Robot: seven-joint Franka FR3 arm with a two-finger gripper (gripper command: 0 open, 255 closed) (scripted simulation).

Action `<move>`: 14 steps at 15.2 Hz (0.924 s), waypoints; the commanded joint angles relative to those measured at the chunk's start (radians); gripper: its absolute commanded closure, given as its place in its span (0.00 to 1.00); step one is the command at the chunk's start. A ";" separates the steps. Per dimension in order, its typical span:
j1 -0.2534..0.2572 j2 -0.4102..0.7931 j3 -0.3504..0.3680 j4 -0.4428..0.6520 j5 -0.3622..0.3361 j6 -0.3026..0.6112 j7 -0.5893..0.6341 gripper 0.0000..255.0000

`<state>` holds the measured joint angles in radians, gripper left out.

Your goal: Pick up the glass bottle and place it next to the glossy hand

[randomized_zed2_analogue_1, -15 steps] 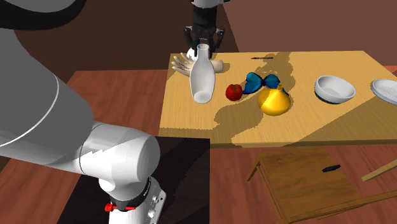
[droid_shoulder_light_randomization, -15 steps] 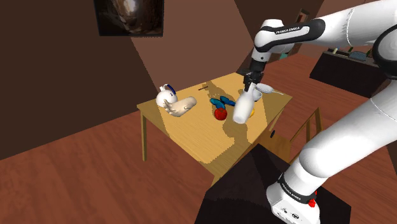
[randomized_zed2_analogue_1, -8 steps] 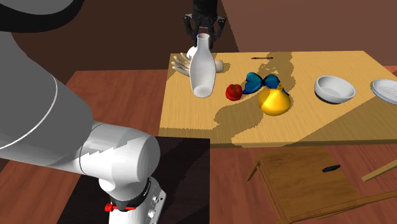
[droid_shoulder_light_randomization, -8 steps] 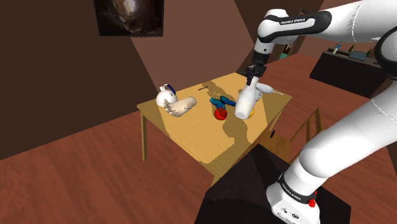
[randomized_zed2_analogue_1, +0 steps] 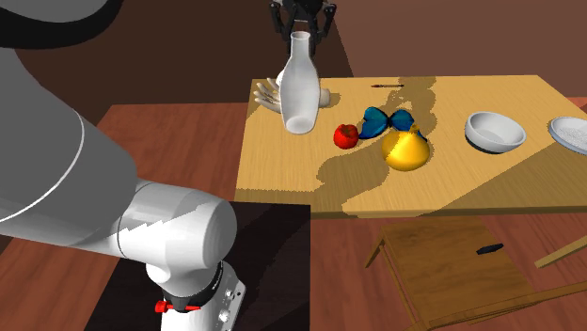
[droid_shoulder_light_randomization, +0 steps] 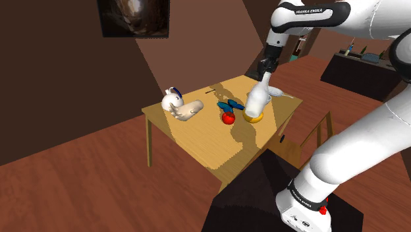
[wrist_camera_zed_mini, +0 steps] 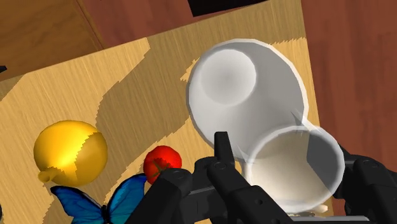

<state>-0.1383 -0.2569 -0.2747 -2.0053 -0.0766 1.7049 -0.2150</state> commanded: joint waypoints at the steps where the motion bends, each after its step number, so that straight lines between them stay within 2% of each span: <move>1: 0.001 0.004 0.001 0.033 0.002 -0.029 -0.001 1.00; 2: 0.001 0.004 0.001 0.039 0.002 -0.035 -0.001 1.00; 7: 0.027 0.187 0.015 0.229 0.053 -0.049 0.023 1.00; 14: 0.039 0.471 0.033 0.582 0.124 -0.126 0.051 1.00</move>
<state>-0.0988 0.1650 -0.2441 -1.4880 0.0359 1.5950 -0.1668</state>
